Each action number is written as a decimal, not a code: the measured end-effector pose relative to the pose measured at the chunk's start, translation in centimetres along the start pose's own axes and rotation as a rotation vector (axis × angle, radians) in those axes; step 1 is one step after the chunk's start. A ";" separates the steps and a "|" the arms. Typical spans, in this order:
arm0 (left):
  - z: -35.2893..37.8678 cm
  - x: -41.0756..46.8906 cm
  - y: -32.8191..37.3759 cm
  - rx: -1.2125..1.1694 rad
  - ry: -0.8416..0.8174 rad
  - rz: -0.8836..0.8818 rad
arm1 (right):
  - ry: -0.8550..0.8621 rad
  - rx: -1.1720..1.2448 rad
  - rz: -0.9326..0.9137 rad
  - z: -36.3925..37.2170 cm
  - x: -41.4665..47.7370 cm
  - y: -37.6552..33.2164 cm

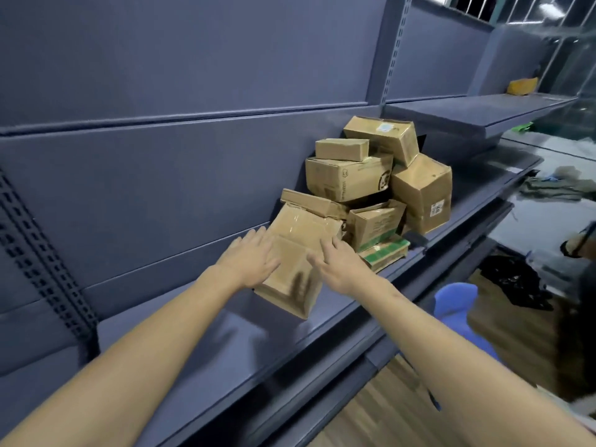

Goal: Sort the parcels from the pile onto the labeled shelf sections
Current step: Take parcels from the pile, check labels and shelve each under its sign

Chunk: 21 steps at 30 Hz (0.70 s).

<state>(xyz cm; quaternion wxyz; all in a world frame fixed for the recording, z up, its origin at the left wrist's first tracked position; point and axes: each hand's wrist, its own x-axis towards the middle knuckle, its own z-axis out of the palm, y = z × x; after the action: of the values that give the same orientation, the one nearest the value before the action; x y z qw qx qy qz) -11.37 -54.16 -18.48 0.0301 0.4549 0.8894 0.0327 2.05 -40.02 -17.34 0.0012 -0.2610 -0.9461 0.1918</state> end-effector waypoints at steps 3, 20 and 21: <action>1.8 2.0 -1.4 -0.142 -0.038 -0.101 | 0.043 0.103 0.009 2.1 2.5 1.1; 6.6 6.2 -2.7 -0.436 -0.027 -0.284 | 0.014 0.606 0.048 7.8 6.0 3.3; 6.5 5.7 -2.9 -0.423 -0.015 -0.289 | -0.014 0.613 0.046 7.8 5.8 3.2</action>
<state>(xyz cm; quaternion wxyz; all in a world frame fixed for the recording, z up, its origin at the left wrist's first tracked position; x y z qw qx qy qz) -16.53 -51.01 -25.37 0.1353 0.3069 0.9184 0.2101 -2.22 -37.42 -26.29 0.0690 -0.2684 -0.8381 0.4699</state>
